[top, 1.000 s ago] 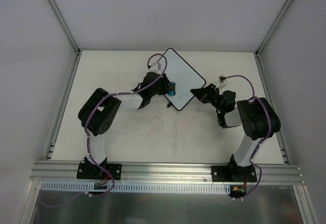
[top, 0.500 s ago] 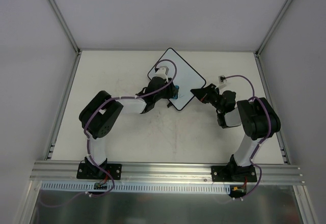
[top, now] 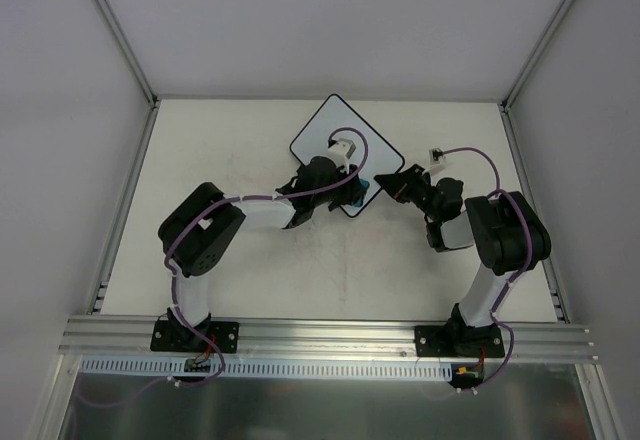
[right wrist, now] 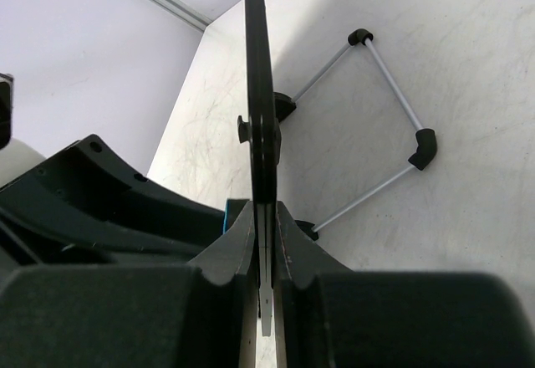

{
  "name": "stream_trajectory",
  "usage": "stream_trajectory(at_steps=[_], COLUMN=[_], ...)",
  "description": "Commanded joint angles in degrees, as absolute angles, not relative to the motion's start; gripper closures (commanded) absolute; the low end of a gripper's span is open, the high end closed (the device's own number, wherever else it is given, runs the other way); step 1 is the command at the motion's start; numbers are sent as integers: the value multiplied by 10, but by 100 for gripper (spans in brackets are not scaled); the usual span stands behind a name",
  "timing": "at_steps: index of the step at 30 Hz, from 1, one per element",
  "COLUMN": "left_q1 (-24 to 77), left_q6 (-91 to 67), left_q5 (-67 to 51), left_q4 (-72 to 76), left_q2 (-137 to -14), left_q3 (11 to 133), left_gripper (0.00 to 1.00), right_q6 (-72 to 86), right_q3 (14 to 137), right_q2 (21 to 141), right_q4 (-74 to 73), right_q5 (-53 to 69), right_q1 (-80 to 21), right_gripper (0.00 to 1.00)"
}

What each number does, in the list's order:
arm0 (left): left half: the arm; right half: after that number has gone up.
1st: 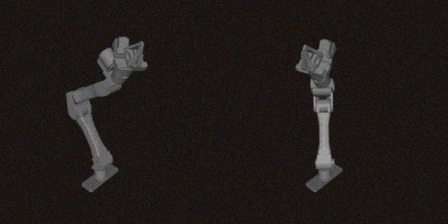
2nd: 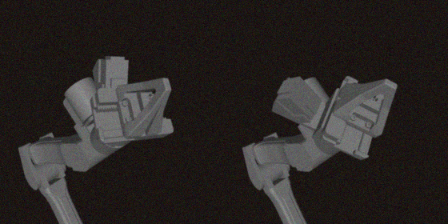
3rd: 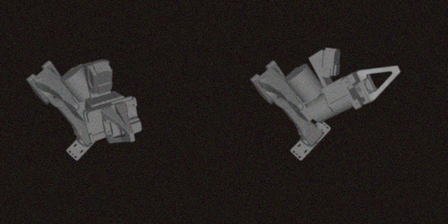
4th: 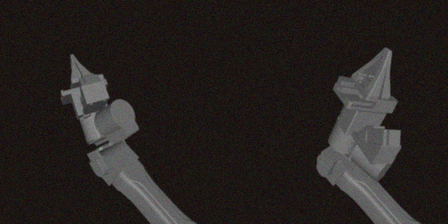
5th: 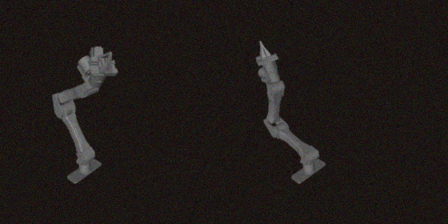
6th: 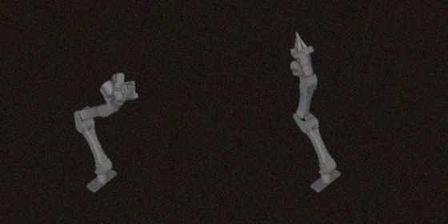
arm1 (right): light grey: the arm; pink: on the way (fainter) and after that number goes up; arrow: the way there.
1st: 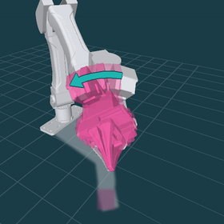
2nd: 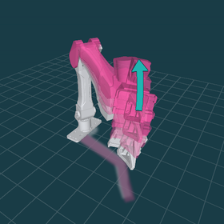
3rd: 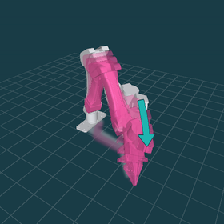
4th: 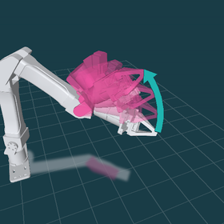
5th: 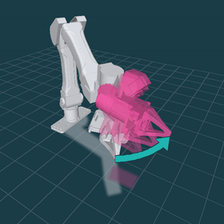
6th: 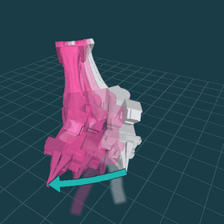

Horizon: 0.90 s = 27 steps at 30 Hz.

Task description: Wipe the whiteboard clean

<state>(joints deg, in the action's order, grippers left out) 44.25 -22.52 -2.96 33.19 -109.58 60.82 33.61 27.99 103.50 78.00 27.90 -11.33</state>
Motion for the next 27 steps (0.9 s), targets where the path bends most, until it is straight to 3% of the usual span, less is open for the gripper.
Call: stream_trajectory(at_steps=[1, 19, 27], left_q1=[477, 438, 438], left_q6=[-184, -197, -185], left_q5=[-88, -19, 60], left_q4=[265, 236, 94], left_q2=[-1117, -1033, -911], left_q3=[635, 592, 611], left_gripper=[100, 100, 100], right_q6=[315, 316, 312], right_q3=[293, 292, 292], right_q2=[1042, 1040, 1045], right_q4=[877, 877, 877], right_q5=[278, 276, 274], right_q1=[-121, -121, -119], right_gripper=[100, 100, 100])
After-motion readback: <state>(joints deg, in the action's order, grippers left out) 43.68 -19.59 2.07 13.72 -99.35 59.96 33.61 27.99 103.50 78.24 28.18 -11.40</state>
